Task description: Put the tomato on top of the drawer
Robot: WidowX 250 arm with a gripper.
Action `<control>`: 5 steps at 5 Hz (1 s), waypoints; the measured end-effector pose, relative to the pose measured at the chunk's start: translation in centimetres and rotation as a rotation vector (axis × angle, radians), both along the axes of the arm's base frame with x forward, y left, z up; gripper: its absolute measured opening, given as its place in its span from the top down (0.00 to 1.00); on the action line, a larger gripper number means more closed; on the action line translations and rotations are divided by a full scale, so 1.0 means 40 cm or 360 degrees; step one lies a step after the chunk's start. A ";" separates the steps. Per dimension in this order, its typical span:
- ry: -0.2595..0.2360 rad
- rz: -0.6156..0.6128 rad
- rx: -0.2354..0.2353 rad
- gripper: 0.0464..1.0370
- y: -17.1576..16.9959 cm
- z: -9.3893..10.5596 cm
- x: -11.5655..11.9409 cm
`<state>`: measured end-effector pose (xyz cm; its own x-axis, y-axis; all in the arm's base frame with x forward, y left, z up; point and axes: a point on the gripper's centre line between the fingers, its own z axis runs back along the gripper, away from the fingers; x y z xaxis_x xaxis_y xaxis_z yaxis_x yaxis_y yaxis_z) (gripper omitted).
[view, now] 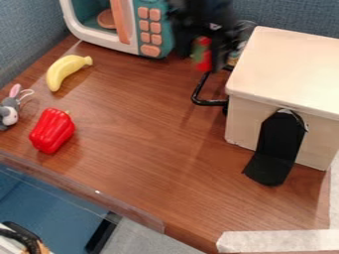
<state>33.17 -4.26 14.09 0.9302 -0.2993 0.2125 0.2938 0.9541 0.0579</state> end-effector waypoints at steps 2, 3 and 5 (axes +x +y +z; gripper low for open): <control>0.0042 -0.0200 0.0053 0.31 -0.085 -0.010 0.085; 0.0062 -0.0226 0.0071 0.31 -0.083 -0.022 0.087; 0.0116 -0.0238 0.0043 0.24 -0.090 -0.025 0.089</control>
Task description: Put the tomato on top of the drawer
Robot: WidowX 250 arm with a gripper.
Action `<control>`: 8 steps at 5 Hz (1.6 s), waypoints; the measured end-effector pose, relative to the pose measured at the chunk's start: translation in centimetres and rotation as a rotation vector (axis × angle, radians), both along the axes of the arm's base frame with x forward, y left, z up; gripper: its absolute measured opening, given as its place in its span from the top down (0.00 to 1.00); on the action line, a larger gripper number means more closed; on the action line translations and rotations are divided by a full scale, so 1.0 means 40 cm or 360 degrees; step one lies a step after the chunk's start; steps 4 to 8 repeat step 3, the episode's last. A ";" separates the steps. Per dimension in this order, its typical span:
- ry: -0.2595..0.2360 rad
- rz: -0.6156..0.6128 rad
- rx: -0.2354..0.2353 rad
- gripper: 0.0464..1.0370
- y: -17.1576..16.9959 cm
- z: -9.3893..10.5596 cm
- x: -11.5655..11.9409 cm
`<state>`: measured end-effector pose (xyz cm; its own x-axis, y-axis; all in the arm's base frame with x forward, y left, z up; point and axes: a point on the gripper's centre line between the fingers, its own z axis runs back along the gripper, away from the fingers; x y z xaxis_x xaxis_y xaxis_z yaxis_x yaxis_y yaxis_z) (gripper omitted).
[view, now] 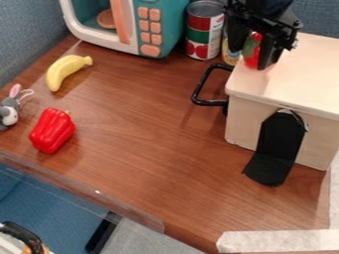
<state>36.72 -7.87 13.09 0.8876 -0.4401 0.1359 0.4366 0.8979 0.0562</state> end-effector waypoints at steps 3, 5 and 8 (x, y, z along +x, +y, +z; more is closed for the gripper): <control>-0.0012 0.0122 -0.0044 0.03 0.042 0.122 -0.058; -0.0012 0.0122 -0.0044 0.03 0.042 0.122 -0.058; -0.0012 0.0122 -0.0044 0.03 0.042 0.122 -0.058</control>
